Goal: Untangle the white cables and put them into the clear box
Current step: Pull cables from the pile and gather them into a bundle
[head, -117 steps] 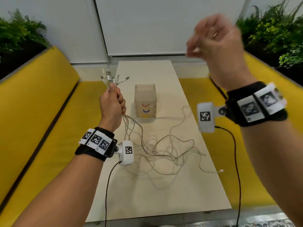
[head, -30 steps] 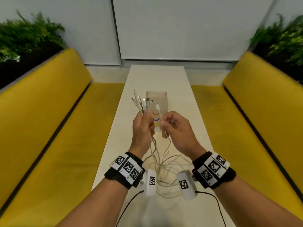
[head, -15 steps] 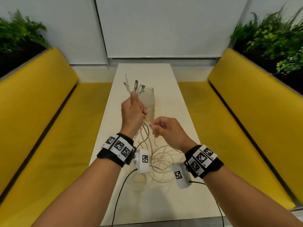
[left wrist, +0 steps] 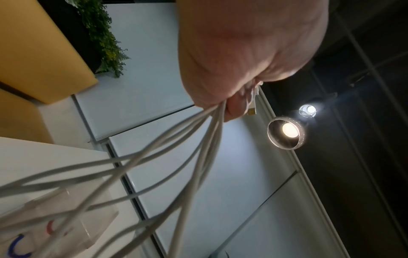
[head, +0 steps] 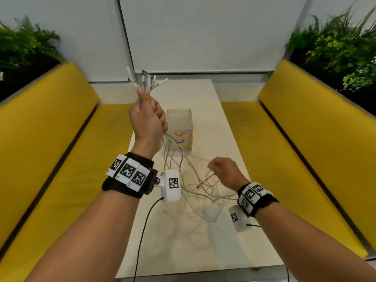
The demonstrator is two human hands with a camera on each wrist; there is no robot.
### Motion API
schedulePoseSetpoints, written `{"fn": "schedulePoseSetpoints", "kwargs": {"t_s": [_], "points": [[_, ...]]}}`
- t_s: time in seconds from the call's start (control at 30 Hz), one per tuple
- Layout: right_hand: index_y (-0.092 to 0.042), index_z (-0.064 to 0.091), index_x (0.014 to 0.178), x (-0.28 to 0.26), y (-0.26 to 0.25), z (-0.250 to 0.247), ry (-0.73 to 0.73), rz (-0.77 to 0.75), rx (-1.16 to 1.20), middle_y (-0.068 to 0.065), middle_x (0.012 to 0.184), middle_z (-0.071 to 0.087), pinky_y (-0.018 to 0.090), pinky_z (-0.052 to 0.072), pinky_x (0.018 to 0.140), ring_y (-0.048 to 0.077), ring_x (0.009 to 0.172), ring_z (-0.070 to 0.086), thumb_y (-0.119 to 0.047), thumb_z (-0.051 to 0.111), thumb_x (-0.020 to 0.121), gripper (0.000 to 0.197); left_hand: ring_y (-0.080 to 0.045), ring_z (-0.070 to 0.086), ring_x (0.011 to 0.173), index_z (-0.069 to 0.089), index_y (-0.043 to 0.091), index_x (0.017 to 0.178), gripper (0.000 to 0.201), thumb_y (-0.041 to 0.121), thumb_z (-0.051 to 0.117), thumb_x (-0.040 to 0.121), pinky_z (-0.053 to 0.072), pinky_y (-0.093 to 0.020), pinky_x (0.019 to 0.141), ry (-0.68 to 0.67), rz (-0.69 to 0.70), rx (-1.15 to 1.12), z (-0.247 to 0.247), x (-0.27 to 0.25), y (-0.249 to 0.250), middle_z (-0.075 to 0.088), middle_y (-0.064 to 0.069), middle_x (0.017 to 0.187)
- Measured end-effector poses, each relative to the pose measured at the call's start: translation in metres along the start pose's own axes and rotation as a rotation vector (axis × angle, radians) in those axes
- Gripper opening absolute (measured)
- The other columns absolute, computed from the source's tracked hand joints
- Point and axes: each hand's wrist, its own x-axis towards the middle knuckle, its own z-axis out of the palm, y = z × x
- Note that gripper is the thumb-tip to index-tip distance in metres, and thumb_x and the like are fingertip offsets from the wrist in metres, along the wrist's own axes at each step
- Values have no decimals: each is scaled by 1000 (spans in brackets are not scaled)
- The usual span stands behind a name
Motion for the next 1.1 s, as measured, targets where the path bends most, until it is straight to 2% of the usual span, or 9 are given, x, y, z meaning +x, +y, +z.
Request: {"fn": "schedulePoseSetpoints", "kwargs": {"t_s": [0.1,0.27,0.43,0.53,0.63,0.73,0.83,0.93,1.1], "points": [[-17,70,80,5,-38,-25,134,-54,284,9,83,73,31,54,54,16,69,68,2,50,95,31,-13,17,46,32,22,60,54,50,33,106,16,-23,42,-18,1,37,2,-1,-5,24,2,55],[-3,70,95,2,-112,-85,259,-197,523,17,90,72,43,61,64,27,76,73,9,48,96,25,-13,18,45,31,22,60,54,50,34,106,16,-23,41,-22,-10,55,3,2,-8,24,1,55],[2,70,103,-14,-160,-137,463,-441,677,19,95,71,39,61,62,28,79,73,-2,56,98,16,-14,17,46,31,21,61,53,49,34,107,12,-27,44,-31,-1,42,7,6,0,22,0,56],[-5,72,101,-19,-167,-149,609,-584,754,16,95,72,37,61,59,27,81,72,-4,58,98,14,-13,16,47,30,21,62,53,48,34,107,11,-28,46,-32,-3,28,8,8,2,22,2,55],[-3,74,101,-12,-153,-137,677,-562,686,14,93,73,39,62,63,25,83,71,1,59,94,17,-14,16,46,29,21,62,53,49,34,107,13,-27,45,-51,-8,52,7,7,-3,21,1,55],[-4,75,102,-6,-128,-118,607,-436,529,4,86,73,31,60,68,12,82,71,2,59,93,20,-14,16,46,29,23,59,55,51,36,106,14,-27,44,-61,-30,65,6,5,-8,22,2,54],[-8,73,102,-2,-100,-106,538,-329,454,-2,75,67,19,53,63,0,66,62,-9,57,100,16,-13,15,47,30,23,58,55,52,37,105,15,-26,43,-50,-44,50,4,5,-9,23,4,54],[-9,73,104,2,-65,-94,443,-191,349,-3,67,59,21,50,61,6,58,53,-18,56,102,20,-15,12,50,32,23,61,51,50,35,105,12,-25,45,-36,-104,-35,0,9,-9,23,3,56],[-9,76,111,3,-2,-69,146,19,117,-2,72,59,25,41,53,8,56,48,-27,57,101,28,-15,10,52,32,22,64,25,23,31,89,11,-24,45,-57,-143,-107,-8,13,-17,21,2,59]]}}
